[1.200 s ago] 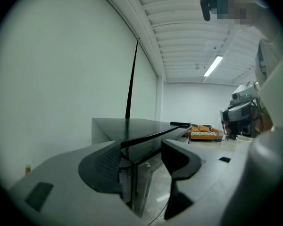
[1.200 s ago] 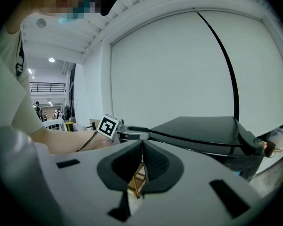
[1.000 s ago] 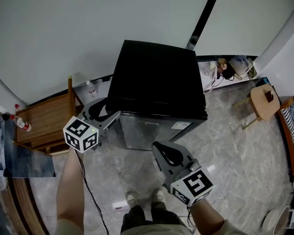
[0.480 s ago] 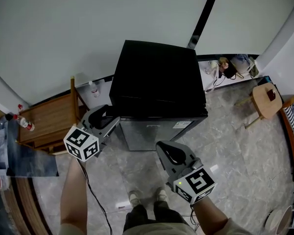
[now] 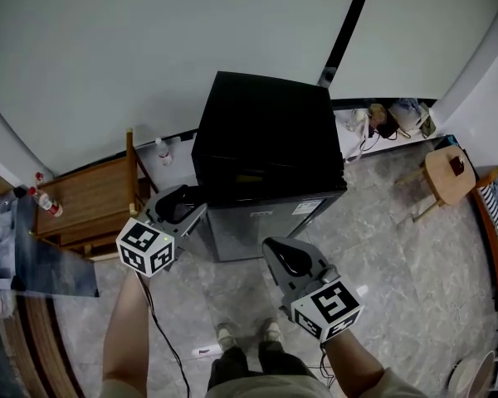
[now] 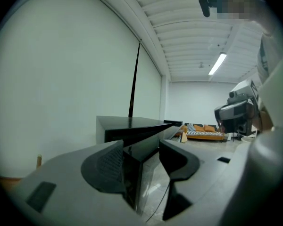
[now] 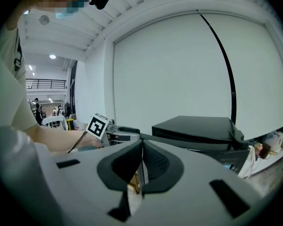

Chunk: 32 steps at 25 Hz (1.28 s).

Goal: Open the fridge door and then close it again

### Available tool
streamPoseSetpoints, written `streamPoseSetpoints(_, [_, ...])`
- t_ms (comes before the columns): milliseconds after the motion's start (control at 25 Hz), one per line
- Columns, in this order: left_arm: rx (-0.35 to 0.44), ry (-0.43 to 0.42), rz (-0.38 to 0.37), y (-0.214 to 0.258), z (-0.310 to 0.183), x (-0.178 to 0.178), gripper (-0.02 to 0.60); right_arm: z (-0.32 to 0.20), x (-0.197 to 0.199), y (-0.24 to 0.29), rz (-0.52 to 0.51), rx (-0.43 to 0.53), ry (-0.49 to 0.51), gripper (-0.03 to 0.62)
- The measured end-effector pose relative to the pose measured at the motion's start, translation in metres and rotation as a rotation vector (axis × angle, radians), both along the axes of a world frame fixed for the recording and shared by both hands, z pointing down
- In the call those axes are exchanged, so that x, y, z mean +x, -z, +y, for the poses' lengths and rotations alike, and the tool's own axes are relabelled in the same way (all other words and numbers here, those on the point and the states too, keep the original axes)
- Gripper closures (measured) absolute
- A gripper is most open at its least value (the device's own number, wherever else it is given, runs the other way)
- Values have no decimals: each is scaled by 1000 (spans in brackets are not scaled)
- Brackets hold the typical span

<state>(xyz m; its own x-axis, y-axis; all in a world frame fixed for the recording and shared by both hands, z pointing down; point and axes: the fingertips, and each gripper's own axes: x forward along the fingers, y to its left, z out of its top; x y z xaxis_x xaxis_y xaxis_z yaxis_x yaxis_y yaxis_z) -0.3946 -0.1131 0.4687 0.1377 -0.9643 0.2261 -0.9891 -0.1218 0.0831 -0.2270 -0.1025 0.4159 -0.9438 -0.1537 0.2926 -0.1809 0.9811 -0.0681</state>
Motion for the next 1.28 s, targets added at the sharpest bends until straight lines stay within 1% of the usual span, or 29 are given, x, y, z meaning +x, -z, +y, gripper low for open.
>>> streamPoseSetpoints(200, [-15, 6, -2, 1, 18, 14, 355, 4, 13, 5, 1, -3, -29, 597])
streamPoseSetpoints(640, [-38, 24, 0, 2, 60, 55, 382, 25, 46, 6, 19, 9, -58, 597])
streamPoseSetpoints(840, [-37, 59, 27, 4, 71, 72, 390, 33, 59, 4, 31, 2, -69, 597])
streamPoseSetpoints(1120, [-44, 29, 46, 6, 94, 105, 407, 48, 76, 0, 46, -12, -86, 597])
streamPoseSetpoints(1280, [-31, 31, 72, 7, 107, 124, 414, 59, 83, -3, 58, -7, -87, 597])
